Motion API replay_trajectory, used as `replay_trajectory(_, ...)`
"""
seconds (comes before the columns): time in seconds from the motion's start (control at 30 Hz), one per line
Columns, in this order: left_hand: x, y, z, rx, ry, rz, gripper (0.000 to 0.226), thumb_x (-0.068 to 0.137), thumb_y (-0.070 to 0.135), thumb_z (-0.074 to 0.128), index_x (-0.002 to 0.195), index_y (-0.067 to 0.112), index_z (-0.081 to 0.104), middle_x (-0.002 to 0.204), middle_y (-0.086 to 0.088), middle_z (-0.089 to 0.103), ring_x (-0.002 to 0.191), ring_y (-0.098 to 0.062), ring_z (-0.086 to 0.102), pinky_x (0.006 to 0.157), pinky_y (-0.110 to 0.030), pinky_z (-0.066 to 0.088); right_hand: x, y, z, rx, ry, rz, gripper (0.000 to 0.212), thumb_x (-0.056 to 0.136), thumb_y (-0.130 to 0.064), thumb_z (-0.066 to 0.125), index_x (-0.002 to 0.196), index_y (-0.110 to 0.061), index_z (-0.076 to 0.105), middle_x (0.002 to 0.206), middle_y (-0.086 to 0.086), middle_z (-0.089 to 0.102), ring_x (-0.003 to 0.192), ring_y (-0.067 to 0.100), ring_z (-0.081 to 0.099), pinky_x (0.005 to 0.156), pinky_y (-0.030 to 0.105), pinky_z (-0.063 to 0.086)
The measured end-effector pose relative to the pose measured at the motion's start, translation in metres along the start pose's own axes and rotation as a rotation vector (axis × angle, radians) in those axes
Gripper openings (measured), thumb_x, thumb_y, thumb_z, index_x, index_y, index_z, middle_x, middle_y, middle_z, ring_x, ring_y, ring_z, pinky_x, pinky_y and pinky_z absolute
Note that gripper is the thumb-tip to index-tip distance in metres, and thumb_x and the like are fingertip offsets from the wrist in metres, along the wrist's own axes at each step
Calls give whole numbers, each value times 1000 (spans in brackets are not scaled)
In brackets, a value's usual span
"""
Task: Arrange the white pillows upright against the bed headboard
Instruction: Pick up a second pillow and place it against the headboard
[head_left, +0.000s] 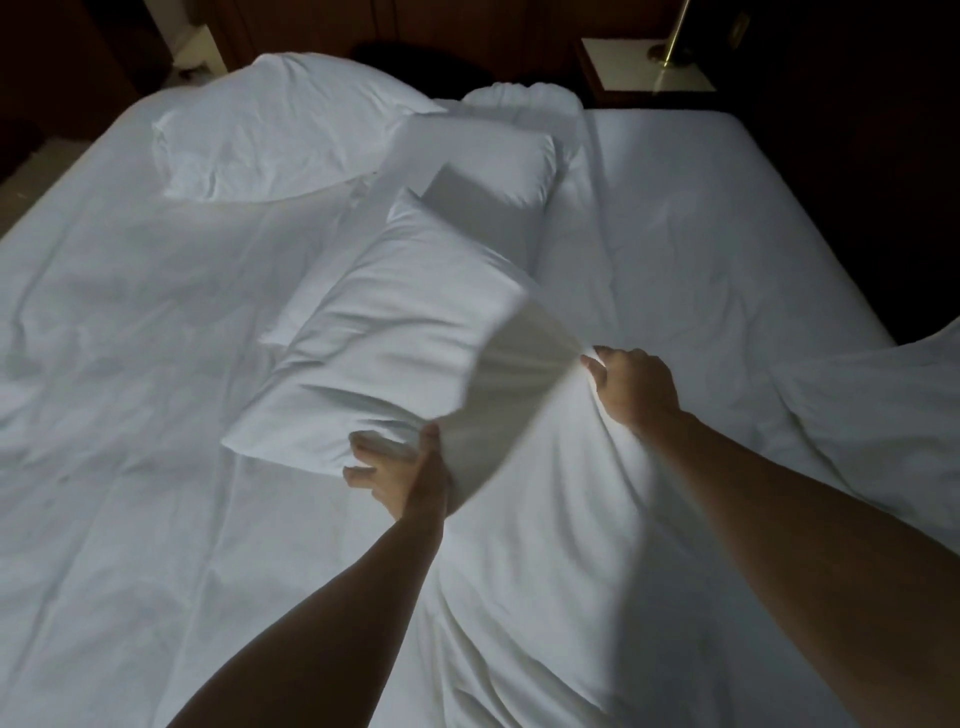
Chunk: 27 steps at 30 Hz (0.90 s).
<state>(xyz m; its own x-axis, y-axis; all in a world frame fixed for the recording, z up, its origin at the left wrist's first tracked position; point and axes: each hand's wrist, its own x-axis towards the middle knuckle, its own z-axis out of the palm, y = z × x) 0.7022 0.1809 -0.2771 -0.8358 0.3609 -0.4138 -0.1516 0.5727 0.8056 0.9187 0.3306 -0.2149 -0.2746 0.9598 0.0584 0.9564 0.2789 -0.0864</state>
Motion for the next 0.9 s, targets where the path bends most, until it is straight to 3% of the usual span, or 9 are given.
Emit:
replay_trajectory(0.17,-34,20,-8,-41,-80,57,97,90,41,67,161,24,4,160,-26,4,126,-53,47,112,-48,39,-19,2,-41,-25,119,-40,32,103,-31,51,109,-6,69,82,26,67,73,45,66,66,42,50)
replay_trajectory(0.33,-85,43,-1,-73,-191,163,96,88,32,65,161,18,5,156,-30,10,130,-51,44,113,-49,41,-59,45,-83,-92,254,7,28,99,-25,59,87,-3,71,58,22,60,46,36,60,50,36,47)
replay_trajectory(0.4,-110,54,9,-52,-247,223,97,81,37,63,160,20,7,154,-31,11,128,-52,45,111,-49,43,-80,73,-104,-85,245,48,29,99,-27,61,86,-2,70,58,22,61,47,36,61,51,37,48)
replay_trajectory(0.57,-173,78,57,62,-419,356,91,88,30,65,159,13,12,156,-34,12,132,-54,41,114,-49,40,-128,157,-149,-103,190,236,37,106,-34,43,109,-6,67,83,20,69,74,37,66,67,39,46)
replay_trajectory(0.7,-235,92,105,148,-563,406,88,92,30,67,160,10,14,156,-35,13,134,-50,39,116,-44,37,-162,227,-175,-154,164,401,37,107,-35,39,100,-8,63,85,16,67,74,34,64,65,36,42)
replay_trajectory(0.83,-293,92,161,194,-714,442,85,92,32,67,159,13,18,161,-31,15,150,-43,20,121,-46,26,-197,300,-189,-200,161,502,34,104,-33,44,94,-7,64,79,15,66,69,33,64,63,35,43)
replay_trajectory(0.9,-318,91,189,210,-772,467,84,92,30,67,159,13,19,162,-30,14,149,-40,21,120,-43,24,-213,334,-191,-226,170,534,34,104,-33,46,93,-7,65,79,15,67,68,33,65,62,34,44)
